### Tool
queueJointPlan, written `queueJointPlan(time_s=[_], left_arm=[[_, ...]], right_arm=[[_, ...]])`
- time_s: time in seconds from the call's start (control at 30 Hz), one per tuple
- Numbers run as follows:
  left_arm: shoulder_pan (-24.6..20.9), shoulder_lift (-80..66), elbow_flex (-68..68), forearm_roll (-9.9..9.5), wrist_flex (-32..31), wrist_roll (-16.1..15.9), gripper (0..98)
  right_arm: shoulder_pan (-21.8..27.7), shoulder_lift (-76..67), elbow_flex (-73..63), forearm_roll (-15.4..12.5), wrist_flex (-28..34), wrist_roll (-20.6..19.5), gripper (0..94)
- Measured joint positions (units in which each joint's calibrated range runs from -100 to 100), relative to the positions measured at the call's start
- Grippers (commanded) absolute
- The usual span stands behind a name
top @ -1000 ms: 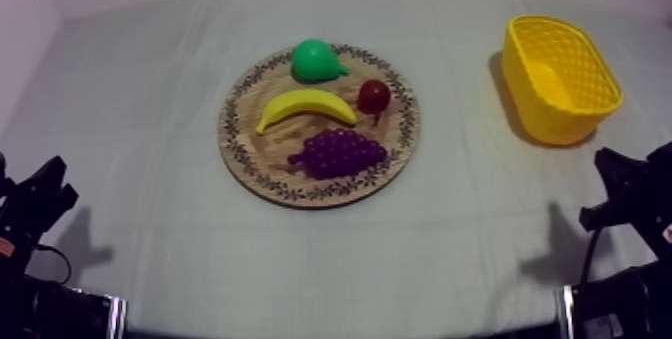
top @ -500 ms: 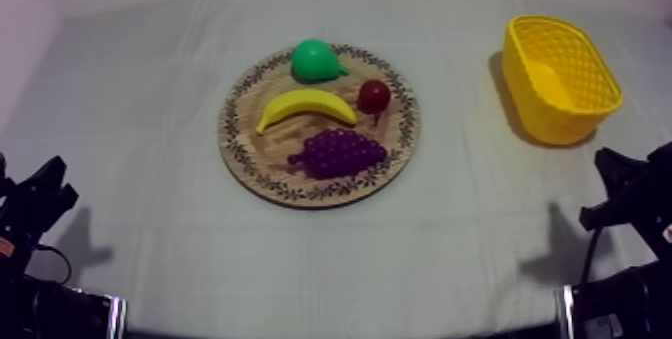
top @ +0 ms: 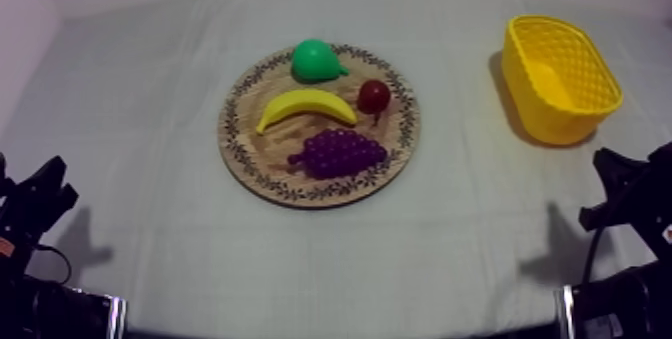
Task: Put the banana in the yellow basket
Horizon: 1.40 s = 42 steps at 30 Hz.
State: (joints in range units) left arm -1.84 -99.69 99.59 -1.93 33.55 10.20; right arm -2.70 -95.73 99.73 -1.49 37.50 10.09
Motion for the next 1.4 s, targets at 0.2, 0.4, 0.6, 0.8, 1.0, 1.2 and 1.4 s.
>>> queueJointPlan(time_s=[0.2,0.4,0.6,0.8,1.0,1.2,1.4], left_arm=[[0.00,0.00,0.00,0.00,0.00,-0.03,0.0],[0.00,0.00,0.00,0.00,0.00,-0.03,0.0],[0.00,0.00,0.00,0.00,-0.01,-0.03,0.0],[0.00,0.00,0.00,0.00,-0.01,-0.03,0.0],[0.00,0.00,0.00,0.00,-0.01,-0.03,0.0],[0.00,0.00,0.00,0.00,-0.01,-0.03,0.0],[0.00,0.00,0.00,0.00,-0.01,-0.03,0.0]], right_arm=[[-0.08,0.00,0.00,0.00,0.00,0.60,0.4],[-0.08,0.00,0.00,0.00,0.00,2.00,0.5],[0.42,0.19,0.00,0.07,-0.20,1.19,0.6],[0.67,4.37,-2.54,0.56,-2.74,0.77,0.6],[1.56,14.23,-12.03,0.76,-2.80,0.63,0.6],[1.11,26.06,-25.95,2.58,1.31,-0.24,0.6],[0.39,36.94,-41.39,2.92,8.86,0.36,0.6]])
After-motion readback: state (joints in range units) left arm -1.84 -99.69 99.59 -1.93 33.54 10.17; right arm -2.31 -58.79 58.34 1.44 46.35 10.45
